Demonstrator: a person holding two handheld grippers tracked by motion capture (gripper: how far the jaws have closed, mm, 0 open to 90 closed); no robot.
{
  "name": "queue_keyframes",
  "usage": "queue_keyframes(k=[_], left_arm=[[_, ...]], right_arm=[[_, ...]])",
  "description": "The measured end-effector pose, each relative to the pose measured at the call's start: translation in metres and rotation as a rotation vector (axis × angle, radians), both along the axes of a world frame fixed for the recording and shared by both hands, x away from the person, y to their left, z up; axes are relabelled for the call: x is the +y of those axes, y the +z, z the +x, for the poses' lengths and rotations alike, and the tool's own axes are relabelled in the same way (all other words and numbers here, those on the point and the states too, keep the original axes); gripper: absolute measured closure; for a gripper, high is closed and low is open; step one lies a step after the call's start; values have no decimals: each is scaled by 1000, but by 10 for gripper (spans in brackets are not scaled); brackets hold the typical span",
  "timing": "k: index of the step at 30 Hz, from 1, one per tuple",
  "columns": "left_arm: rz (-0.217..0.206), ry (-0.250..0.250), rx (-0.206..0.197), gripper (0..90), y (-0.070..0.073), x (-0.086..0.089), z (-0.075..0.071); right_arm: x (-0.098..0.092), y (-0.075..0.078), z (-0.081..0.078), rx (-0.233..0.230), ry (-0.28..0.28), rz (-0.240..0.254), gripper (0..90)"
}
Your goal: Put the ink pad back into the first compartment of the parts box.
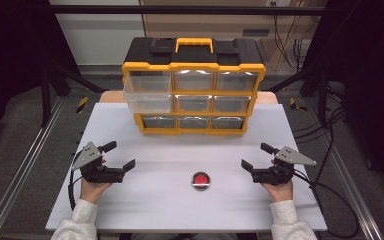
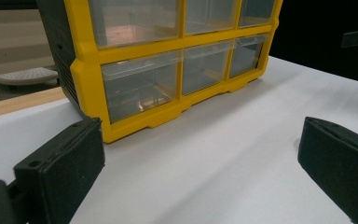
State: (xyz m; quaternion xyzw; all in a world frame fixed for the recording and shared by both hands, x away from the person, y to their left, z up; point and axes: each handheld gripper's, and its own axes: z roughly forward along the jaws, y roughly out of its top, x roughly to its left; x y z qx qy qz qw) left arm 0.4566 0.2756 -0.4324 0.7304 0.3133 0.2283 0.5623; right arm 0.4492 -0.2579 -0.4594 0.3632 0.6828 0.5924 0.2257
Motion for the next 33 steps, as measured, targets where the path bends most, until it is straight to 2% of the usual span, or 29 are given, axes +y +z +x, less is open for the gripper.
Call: queue_keyframes(k=[13, 19, 22, 25, 33], left_arm=[[1, 1, 4, 6, -1, 1, 0], [9, -1, 8, 6, -3, 0, 0], [12, -2, 11, 6, -4, 0, 0], [12, -1, 11, 6, -4, 0, 1], [12, 0, 13, 6, -5, 0, 1]], right_arm=[[0, 2, 0, 1, -9, -7, 6], [5, 5, 0, 9, 8, -21, 6], [13, 8, -1, 3, 19, -47, 6], [18, 9, -1, 1, 28, -51, 6], [35, 12, -2, 18, 59, -88, 6]])
